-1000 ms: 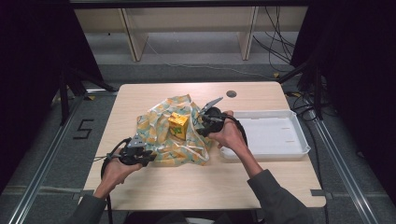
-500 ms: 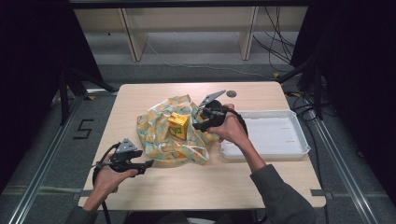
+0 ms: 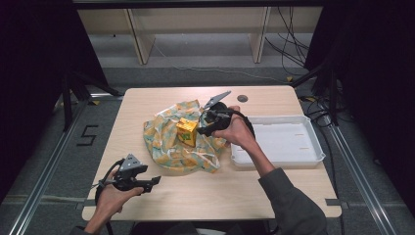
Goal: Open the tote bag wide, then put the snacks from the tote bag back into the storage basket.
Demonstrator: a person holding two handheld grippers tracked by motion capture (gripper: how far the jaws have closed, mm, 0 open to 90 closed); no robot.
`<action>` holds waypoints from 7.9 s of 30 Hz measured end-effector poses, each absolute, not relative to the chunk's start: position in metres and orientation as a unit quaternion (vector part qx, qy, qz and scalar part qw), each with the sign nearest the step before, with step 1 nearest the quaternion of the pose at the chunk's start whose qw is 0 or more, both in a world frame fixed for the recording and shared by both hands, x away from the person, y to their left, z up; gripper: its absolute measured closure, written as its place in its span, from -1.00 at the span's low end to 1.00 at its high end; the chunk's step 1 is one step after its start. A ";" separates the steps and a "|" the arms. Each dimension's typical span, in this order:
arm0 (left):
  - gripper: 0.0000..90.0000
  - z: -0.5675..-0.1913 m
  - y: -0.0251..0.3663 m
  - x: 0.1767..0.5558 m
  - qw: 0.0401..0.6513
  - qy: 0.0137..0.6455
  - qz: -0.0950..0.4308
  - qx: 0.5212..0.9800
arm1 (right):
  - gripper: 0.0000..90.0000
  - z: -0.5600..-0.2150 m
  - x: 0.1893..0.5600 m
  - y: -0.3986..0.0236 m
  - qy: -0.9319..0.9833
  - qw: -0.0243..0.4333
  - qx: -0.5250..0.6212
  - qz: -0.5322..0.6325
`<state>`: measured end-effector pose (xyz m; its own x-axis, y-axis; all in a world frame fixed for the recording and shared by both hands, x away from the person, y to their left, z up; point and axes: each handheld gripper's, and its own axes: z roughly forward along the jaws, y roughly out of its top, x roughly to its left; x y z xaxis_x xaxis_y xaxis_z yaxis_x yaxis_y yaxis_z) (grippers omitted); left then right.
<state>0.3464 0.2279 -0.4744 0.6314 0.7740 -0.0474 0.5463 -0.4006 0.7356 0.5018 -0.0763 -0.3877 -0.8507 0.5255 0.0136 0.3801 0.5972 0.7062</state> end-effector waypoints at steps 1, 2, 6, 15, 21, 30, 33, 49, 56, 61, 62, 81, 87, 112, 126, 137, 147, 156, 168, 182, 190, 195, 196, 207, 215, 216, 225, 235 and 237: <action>-0.33 -0.475 0.228 0.343 0.370 0.404 0.152 0.823 | -0.04 -0.388 0.503 -0.075 0.889 0.096 0.256 0.369; -0.35 -0.475 0.228 0.343 0.370 0.404 0.152 0.823 | -0.04 -0.388 0.503 -0.075 0.889 0.096 0.256 0.369; -0.44 -0.478 0.229 0.337 0.375 0.412 0.155 0.816 | -0.07 -0.388 0.507 -0.070 0.890 0.090 0.256 0.367; -0.48 -0.481 0.233 0.329 0.371 0.414 0.155 0.817 | -0.12 -0.386 0.513 -0.062 0.895 0.084 0.255 0.357; -0.52 -0.482 0.235 0.324 0.371 0.415 0.158 0.816 | -0.18 -0.386 0.517 -0.058 0.899 0.082 0.246 0.353; -0.55 -0.486 0.234 0.316 0.373 0.423 0.156 0.811 | -0.24 -0.385 0.520 -0.050 0.902 0.076 0.236 0.352; -0.56 -0.486 0.235 0.314 0.367 0.421 0.156 0.815 | -0.25 -0.385 0.520 -0.049 0.903 0.075 0.239 0.348; -0.56 -0.494 0.232 0.309 0.364 0.415 0.170 0.816 | -0.30 -0.383 0.528 -0.040 0.906 0.080 0.235 0.341; -0.56 -0.496 0.233 0.308 0.364 0.415 0.159 0.819 | -0.32 -0.382 0.534 -0.033 0.908 0.080 0.233 0.338; -0.56 -0.496 0.233 0.309 0.364 0.406 0.168 0.821 | -0.32 -0.384 0.537 -0.026 0.914 0.075 0.223 0.330; -0.56 -0.496 0.233 0.309 0.364 0.408 0.168 0.820 | -0.32 -0.384 0.538 -0.024 0.916 0.076 0.222 0.326; -0.56 -0.498 0.234 0.310 0.358 0.409 0.171 0.822 | -0.34 -0.402 0.548 -0.013 0.923 0.059 0.229 0.304; -0.56 -0.499 0.232 0.309 0.370 0.416 0.172 0.813 | -0.36 -0.397 0.544 -0.017 0.920 0.068 0.230 0.309; -0.56 -0.500 0.231 0.309 0.364 0.419 0.162 0.816 | -0.23 -0.414 0.550 -0.009 0.929 0.051 0.233 0.284; -0.56 -0.500 0.232 0.309 0.357 0.413 0.161 0.822 | 0.07 -0.419 0.554 -0.005 0.938 0.047 0.212 0.271; -0.56 -0.500 0.233 0.310 0.355 0.410 0.162 0.825 | 0.13 -0.416 0.552 -0.004 0.944 0.068 0.195 0.257; -0.55 -0.499 0.234 0.310 0.353 0.404 0.165 0.828 | 0.15 -0.407 0.553 0.000 0.949 0.082 0.179 0.247; -0.55 -0.499 0.233 0.310 0.354 0.404 0.165 0.827 | 0.16 -0.383 0.550 0.003 0.946 0.081 0.168 0.264; -0.55 -0.501 0.233 0.311 0.358 0.408 0.166 0.823 | 0.16 -0.333 0.530 -0.016 0.945 0.064 0.130 0.292; -0.55 -0.500 0.234 0.311 0.350 0.402 0.161 0.831 | 0.16 -0.309 0.503 -0.075 0.941 0.039 0.112 0.318; -0.55 -0.501 0.234 0.312 0.348 0.406 0.154 0.831 | 0.16 -0.313 0.498 -0.118 0.943 0.045 0.121 0.308; -0.55 -0.502 0.234 0.313 0.343 0.399 0.154 0.836 | 0.16 -0.319 0.496 -0.144 0.942 0.044 0.123 0.309; -0.55 -0.502 0.234 0.313 0.343 0.399 0.154 0.836 | 0.16 -0.320 0.496 -0.149 0.943 0.043 0.126 0.307; -0.55 -0.503 0.233 0.314 0.347 0.409 0.152 0.830 | 0.16 -0.337 0.494 -0.182 0.940 0.049 0.147 0.303; -0.55 -0.503 0.233 0.314 0.347 0.410 0.153 0.829 | 0.16 -0.347 0.494 -0.200 0.940 0.047 0.155 0.300; -0.55 -0.502 0.234 0.315 0.344 0.403 0.156 0.834 | 0.16 -0.349 0.494 -0.201 0.939 0.045 0.163 0.300; -0.55 -0.503 0.234 0.315 0.343 0.405 0.155 0.834 | 0.16 -0.363 0.495 -0.214 0.942 0.055 0.159 0.291; -0.55 -0.503 0.234 0.315 0.343 0.405 0.153 0.834 | 0.16 -0.378 0.494 -0.216 0.941 0.050 0.175 0.284; -0.55 -0.503 0.234 0.315 0.343 0.405 0.153 0.834 | 0.16 -0.380 0.495 -0.217 0.941 0.050 0.179 0.284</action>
<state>0.3149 0.2339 -0.5032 0.6249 0.7804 -0.0224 0.5705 -0.4369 0.6954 0.4952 -0.2166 -0.3803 -0.9312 0.3644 0.0071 0.3073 0.7746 0.5528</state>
